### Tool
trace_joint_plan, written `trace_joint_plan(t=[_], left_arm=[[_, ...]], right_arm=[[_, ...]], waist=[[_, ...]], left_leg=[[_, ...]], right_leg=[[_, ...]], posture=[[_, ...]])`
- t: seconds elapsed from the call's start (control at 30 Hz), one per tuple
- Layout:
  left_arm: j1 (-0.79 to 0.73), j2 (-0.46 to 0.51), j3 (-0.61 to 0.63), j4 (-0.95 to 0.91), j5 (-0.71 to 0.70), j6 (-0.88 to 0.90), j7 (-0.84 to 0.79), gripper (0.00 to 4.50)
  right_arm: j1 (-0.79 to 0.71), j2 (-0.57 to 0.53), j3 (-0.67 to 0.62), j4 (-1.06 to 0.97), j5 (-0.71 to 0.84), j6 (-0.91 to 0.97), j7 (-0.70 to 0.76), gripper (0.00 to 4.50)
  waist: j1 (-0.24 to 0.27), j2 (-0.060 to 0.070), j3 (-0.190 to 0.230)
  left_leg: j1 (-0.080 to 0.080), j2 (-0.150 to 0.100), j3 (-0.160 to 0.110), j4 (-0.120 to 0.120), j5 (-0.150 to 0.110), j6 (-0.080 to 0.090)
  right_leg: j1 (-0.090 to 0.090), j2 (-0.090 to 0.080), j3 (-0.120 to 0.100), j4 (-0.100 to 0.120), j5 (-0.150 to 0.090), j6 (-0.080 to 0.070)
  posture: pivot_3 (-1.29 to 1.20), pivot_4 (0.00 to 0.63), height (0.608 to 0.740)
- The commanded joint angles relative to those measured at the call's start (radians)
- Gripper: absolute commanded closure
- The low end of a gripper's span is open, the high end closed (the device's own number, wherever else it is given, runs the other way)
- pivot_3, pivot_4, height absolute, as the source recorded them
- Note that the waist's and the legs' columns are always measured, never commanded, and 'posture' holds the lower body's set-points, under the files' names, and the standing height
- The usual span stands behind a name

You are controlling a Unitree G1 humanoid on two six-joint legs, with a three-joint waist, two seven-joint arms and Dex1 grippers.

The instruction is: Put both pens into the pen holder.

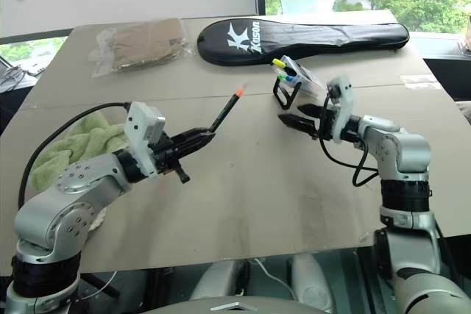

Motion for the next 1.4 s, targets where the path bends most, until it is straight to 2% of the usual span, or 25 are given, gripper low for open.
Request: trace_joint_plan(t=[0.03, 0.13, 0.17, 0.23, 0.27, 0.33, 0.47, 0.5, 0.53, 0.6, 0.63, 0.67, 0.7, 0.8, 0.9, 1.03, 1.4], left_arm=[[-0.020, 0.017, -0.074, 0.024, 0.081, -0.111, -0.053, 4.46], [-0.041, 0.006, -0.117, 0.055, 0.120, -0.165, -0.072, 4.46], [-0.046, 0.003, -0.132, 0.065, 0.133, -0.182, -0.079, 4.50], [-0.053, -0.004, -0.151, 0.078, 0.150, -0.208, -0.089, 4.50], [-0.057, -0.011, -0.161, 0.083, 0.159, -0.224, -0.091, 4.50], [-0.061, -0.022, -0.172, 0.088, 0.171, -0.245, -0.096, 4.50], [-0.064, -0.034, -0.174, 0.069, 0.158, -0.231, -0.092, 4.50], [-0.065, -0.036, -0.171, 0.061, 0.145, -0.218, -0.092, 4.50], [-0.066, -0.040, -0.164, 0.054, 0.139, -0.212, -0.087, 4.50], [-0.059, -0.053, -0.113, 0.033, 0.043, -0.172, -0.101, 3.53], [-0.064, -0.066, -0.082, 0.034, 0.017, -0.160, -0.081, 3.20], [-0.070, -0.077, -0.041, 0.056, 0.028, -0.165, -0.036, 2.80], [-0.075, -0.085, -0.016, 0.072, 0.045, -0.171, -0.001, 2.13], [-0.040, -0.067, 0.036, 0.092, 0.039, -0.150, 0.016, 0.99], [0.014, -0.056, 0.067, 0.098, 0.069, -0.165, 0.037, 0.95], [0.040, -0.062, 0.049, 0.081, 0.123, -0.204, 0.060, 0.95], [0.075, -0.089, 0.015, 0.046, 0.171, -0.248, 0.085, 0.95]], right_arm=[[-0.039, 0.125, -0.135, -0.144, 0.162, 0.206, -0.183, 0.00], [-0.058, 0.202, -0.185, -0.197, 0.231, 0.299, -0.281, 0.00], [-0.061, 0.220, -0.192, -0.212, 0.247, 0.320, -0.306, 0.41], [-0.067, 0.246, -0.205, -0.226, 0.274, 0.348, -0.351, 0.80], [-0.069, 0.256, -0.206, -0.229, 0.281, 0.356, -0.371, 1.39], [-0.069, 0.263, -0.194, -0.233, 0.281, 0.359, -0.404, 2.12], [-0.069, 0.244, -0.172, -0.233, 0.284, 0.338, -0.435, 4.07], [-0.069, 0.235, -0.165, -0.232, 0.284, 0.330, -0.439, 4.39], [-0.070, 0.222, -0.155, -0.233, 0.282, 0.318, -0.440, 4.44], [-0.078, 0.209, -0.146, -0.232, 0.284, 0.297, -0.446, 4.44], [-0.089, 0.192, -0.132, -0.232, 0.273, 0.275, -0.449, 4.44], [-0.125, 0.166, -0.117, -0.224, 0.242, 0.227, -0.459, 4.44], [-0.150, 0.145, -0.104, -0.217, 0.221, 0.189, -0.467, 4.44], [-0.241, 0.068, -0.042, -0.191, 0.135, 0.063, -0.463, 4.44], [-0.356, -0.047, 0.106, -0.140, -0.047, -0.132, -0.446, 4.44], [-0.397, -0.125, 0.255, -0.097, -0.196, -0.316, -0.394, 4.44], [-0.328, -0.182, 0.428, -0.010, -0.395, -0.496, -0.308, 4.44]], waist=[[0.001, 0.000, 0.000], [0.005, 0.000, 0.000], [0.007, 0.000, 0.000], [0.007, 0.000, 0.000], [0.007, 0.000, 0.000], [0.005, 0.000, 0.000], [-0.001, 0.001, 0.000], [-0.004, 0.001, 0.000], [-0.004, 0.001, 0.000], [-0.003, 0.001, 0.000], [-0.002, 0.001, 0.000], [-0.001, 0.001, 0.001], [-0.001, 0.001, 0.001], [-0.005, 0.001, 0.001], [-0.009, 0.002, 0.001], [-0.003, 0.001, 0.001], [0.002, 0.001, 0.001]], left_leg=[[0.000, 0.000, 0.000, 0.000, 0.000, 0.000], [0.000, -0.001, 0.000, 0.000, 0.000, 0.000], [0.000, -0.002, 0.000, 0.000, 0.000, 0.000], [0.000, -0.002, 0.000, 0.000, 0.000, 0.000], [0.000, -0.002, 0.000, 0.000, 0.000, 0.000], [0.000, -0.002, 0.000, 0.000, 0.000, 0.000], [0.000, -0.002, 0.000, 0.000, 0.000, 0.000], [0.000, -0.002, 0.001, -0.001, 0.000, 0.000], [0.000, -0.002, 0.001, -0.001, 0.000, 0.000], [0.000, -0.002, 0.001, -0.001, 0.000, 0.000], [0.000, -0.002, 0.000, -0.001, 0.000, 0.000], [-0.001, -0.002, 0.000, 0.000, 0.000, 0.000], [-0.001, -0.002, 0.001, 0.000, 0.000, 0.000], [0.000, -0.002, 0.001, 0.000, 0.000, 0.000], [0.000, -0.001, 0.001, -0.001, 0.000, 0.000], [-0.001, -0.002, 0.001, -0.001, 0.000, 0.000], [-0.002, -0.002, 0.000, -0.001, 0.000, 0.000]], right_leg=[[0.000, 0.000, 0.000, 0.000, 0.000, 0.000], [0.000, -0.001, -0.001, 0.000, 0.000, 0.000], [0.000, -0.001, -0.001, 0.000, 0.000, 0.000], [0.000, -0.002, -0.002, -0.001, 0.000, 0.000], [-0.001, -0.002, -0.002, -0.001, 0.000, 0.000], [-0.001, -0.002, -0.002, 0.000, 0.000, 0.000], [-0.001, -0.001, -0.002, 0.000, 0.000, 0.000], [-0.002, -0.001, -0.002, 0.000, 0.000, 0.000], [-0.002, -0.001, -0.001, 0.001, 0.000, 0.000], [-0.002, -0.001, -0.002, 0.001, 0.000, 0.000], [-0.002, -0.001, -0.002, 0.000, 0.000, 0.000], [-0.002, -0.001, -0.002, 0.000, 0.000, 0.000], [-0.002, -0.001, -0.002, 0.000, 0.000, 0.000], [-0.002, -0.001, -0.001, 0.001, 0.000, 0.000], [-0.003, 0.000, -0.001, 0.000, 0.000, 0.000], [-0.003, -0.001, -0.002, -0.001, 0.000, 0.000], [-0.002, -0.002, -0.001, -0.001, 0.000, 0.000]], posture=[[0.00, 0.150, 0.740], [0.00, 0.150, 0.740], [0.00, 0.150, 0.740], [0.00, 0.150, 0.740], [0.00, 0.150, 0.740], [0.00, 0.150, 0.740], [0.00, 0.150, 0.740], [0.00, 0.150, 0.740], [0.00, 0.150, 0.740], [0.00, 0.150, 0.740], [0.00, 0.150, 0.740], [0.00, 0.150, 0.740], [0.00, 0.150, 0.740], [0.00, 0.150, 0.740], [0.00, 0.150, 0.740], [0.00, 0.150, 0.740], [0.00, 0.150, 0.740]])
